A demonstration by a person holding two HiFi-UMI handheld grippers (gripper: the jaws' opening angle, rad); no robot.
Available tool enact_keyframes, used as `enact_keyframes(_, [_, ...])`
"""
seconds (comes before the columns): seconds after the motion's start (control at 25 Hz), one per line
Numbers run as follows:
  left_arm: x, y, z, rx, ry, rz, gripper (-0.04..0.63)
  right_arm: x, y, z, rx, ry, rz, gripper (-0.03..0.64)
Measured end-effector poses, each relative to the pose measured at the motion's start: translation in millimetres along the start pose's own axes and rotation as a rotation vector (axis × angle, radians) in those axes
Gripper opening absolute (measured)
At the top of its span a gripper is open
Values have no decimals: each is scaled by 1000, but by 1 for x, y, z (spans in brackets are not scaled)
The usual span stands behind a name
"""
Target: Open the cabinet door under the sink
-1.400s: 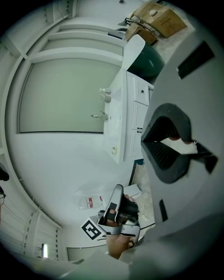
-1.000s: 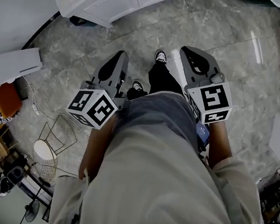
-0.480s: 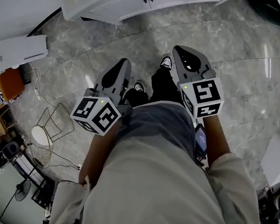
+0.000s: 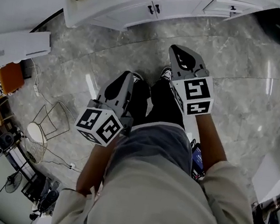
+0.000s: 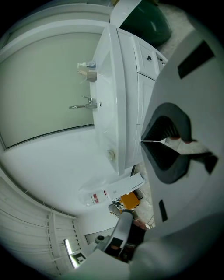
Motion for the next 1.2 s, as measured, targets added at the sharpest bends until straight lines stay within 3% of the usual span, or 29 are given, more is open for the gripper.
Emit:
enact_keyframes(0.24, [17,12,-11,35,13,22,0,40,-11,-2,35,-6,-17,13])
enact_keyframes(0.44, [32,14,-12,-87,12,-31,0,72,-19,-12,54,4,-37,14])
enact_keyframes(0.8, [57,25,-35,60,26,4,0,115,-36,-39,67,16,-61,14])
enact_keyframes(1.2, [73,44,-66,8,62,5,0,150,-60,-66,97,19,-97,17])
Point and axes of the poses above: the fingertips, and each gripper's own axes: x forward along the fingers, y to its left, z out of its top, the point moved 1 cm from there along -x, backward along the fingers, and after that the axes turned 4 degrees about z, right-handed, at the moved point
